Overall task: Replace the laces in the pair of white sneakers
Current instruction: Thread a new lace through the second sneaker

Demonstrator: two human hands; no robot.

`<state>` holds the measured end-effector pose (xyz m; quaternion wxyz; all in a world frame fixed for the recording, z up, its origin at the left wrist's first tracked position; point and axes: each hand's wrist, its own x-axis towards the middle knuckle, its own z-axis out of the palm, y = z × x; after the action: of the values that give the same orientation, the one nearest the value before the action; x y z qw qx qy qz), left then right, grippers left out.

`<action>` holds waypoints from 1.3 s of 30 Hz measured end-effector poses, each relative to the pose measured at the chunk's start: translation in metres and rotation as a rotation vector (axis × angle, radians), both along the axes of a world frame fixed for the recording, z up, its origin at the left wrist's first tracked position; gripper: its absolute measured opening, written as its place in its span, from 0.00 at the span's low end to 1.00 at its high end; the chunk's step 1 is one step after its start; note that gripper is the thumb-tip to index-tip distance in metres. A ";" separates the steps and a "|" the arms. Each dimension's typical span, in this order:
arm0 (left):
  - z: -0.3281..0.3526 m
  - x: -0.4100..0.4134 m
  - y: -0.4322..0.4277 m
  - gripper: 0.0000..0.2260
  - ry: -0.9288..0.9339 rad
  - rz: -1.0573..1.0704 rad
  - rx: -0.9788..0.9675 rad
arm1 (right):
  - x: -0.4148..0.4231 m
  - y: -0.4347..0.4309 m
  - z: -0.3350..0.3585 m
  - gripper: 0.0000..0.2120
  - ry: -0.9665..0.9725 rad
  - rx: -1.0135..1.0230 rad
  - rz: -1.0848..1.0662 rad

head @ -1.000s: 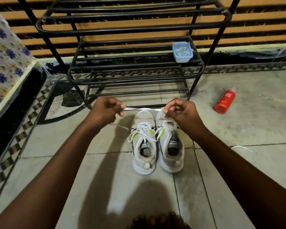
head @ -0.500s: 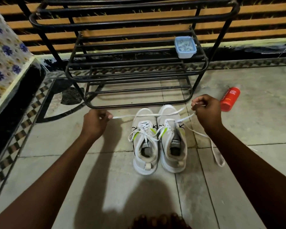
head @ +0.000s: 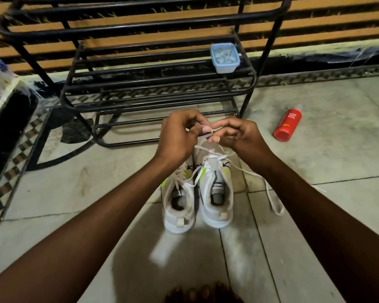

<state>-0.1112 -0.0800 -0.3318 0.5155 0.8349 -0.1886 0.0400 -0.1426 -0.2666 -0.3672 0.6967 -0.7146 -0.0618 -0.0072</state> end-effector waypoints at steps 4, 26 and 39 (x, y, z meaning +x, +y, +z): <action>-0.003 -0.001 -0.009 0.04 0.016 -0.008 -0.020 | -0.001 -0.010 0.000 0.12 -0.023 -0.132 -0.051; -0.064 -0.009 -0.029 0.23 0.382 -0.079 0.615 | -0.016 -0.062 0.009 0.09 -0.268 -1.043 -0.662; -0.071 -0.015 -0.026 0.17 0.425 0.048 0.624 | -0.013 0.007 -0.044 0.05 -0.019 -0.795 -0.186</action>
<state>-0.1262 -0.1062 -0.4028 0.2629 0.9456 -0.0610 -0.1816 -0.1554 -0.2592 -0.4116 0.3621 -0.9307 -0.0016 -0.0524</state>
